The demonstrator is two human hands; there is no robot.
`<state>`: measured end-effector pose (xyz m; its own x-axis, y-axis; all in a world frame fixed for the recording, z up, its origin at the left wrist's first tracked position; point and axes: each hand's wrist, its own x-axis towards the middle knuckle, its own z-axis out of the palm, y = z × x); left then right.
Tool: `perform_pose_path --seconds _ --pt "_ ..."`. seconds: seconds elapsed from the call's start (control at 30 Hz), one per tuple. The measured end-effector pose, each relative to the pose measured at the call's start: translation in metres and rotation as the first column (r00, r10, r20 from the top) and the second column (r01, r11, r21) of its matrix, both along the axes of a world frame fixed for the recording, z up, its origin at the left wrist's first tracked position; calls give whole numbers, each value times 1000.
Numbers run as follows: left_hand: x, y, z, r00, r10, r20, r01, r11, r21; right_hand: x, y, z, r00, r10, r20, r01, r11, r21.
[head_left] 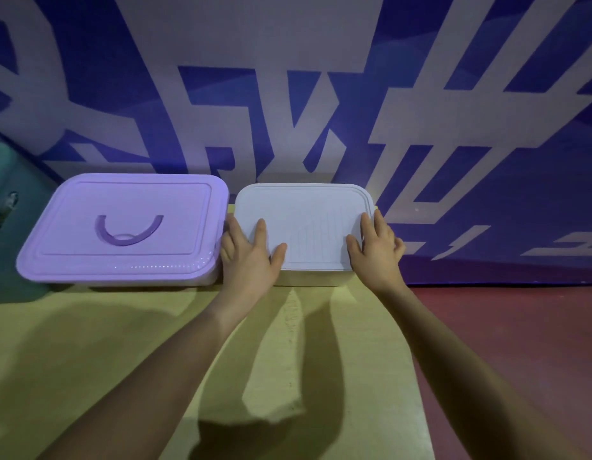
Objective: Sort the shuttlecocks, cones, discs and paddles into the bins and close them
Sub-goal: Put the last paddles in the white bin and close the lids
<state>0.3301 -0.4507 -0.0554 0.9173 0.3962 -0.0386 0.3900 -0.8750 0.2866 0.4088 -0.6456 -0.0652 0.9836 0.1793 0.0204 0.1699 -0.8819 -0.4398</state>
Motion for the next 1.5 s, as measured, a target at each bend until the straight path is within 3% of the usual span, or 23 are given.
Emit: perform_pose_path --seconds 0.37,0.6,0.7,0.77,1.0,1.5 --pt "3 1 -12 995 -97 5 94 979 179 -1 -3 -7 1000 28 9 -28 996 -80" --pt "13 21 -9 942 -304 -142 330 918 220 9 -4 -2 992 120 35 -102 938 -331" --pt "24 19 2 946 -311 -96 324 922 213 21 4 4 988 129 83 -88 921 -380" --pt "36 17 8 961 -273 -40 275 933 233 29 7 4 987 128 95 -85 925 -371" --pt "57 21 -12 959 -242 -145 270 936 225 39 6 -12 986 163 30 -142 923 -356" --pt "60 22 -13 967 -236 -95 251 945 211 44 8 -3 985 154 81 -127 954 -274"
